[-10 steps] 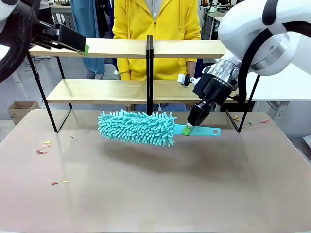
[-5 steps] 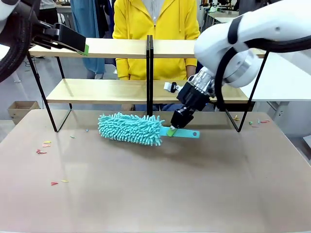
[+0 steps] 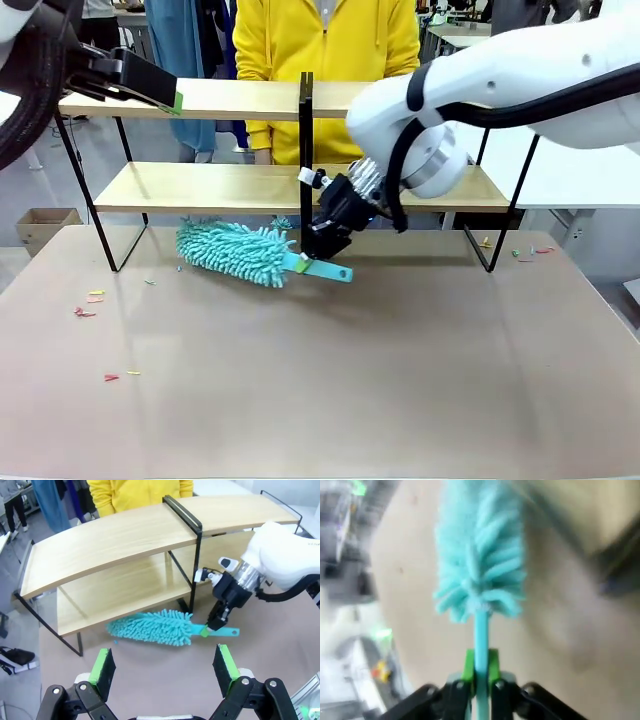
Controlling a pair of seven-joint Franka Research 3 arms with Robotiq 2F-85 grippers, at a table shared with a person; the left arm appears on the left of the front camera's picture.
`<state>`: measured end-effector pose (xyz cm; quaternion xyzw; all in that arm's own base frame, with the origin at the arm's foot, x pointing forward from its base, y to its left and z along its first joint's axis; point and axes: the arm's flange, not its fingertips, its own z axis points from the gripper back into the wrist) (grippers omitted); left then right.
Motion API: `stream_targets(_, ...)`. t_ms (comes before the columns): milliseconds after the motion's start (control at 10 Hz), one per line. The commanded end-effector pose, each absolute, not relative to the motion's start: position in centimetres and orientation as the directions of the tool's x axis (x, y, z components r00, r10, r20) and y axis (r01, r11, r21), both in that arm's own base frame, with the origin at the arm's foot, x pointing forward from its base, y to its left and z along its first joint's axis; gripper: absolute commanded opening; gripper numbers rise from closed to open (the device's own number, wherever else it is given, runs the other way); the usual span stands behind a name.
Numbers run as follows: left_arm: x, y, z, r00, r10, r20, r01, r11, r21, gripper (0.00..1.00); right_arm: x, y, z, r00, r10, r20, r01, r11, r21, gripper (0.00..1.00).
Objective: Clean the shelves.
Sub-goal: Clean another randomly selected level of the Shelf with the Duster.
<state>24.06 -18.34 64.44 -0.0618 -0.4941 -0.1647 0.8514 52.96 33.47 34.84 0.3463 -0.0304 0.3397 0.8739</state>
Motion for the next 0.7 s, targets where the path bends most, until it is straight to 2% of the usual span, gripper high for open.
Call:
stream_targets(0,23.9,-18.2,64.2,0.457,-0.218,0.863,0.338,0.939,0.058,1.0,53.4,35.8,35.0,0.763,0.562,0.32,-0.627,0.523,0.577,0.12)
stream_targets(600,23.9,-18.2,64.2,0.457,-0.218,0.863,0.338,0.939,0.058,1.0,52.4,36.3,35.1,0.763,0.557,0.327,-0.627,0.517,0.583,0.12)
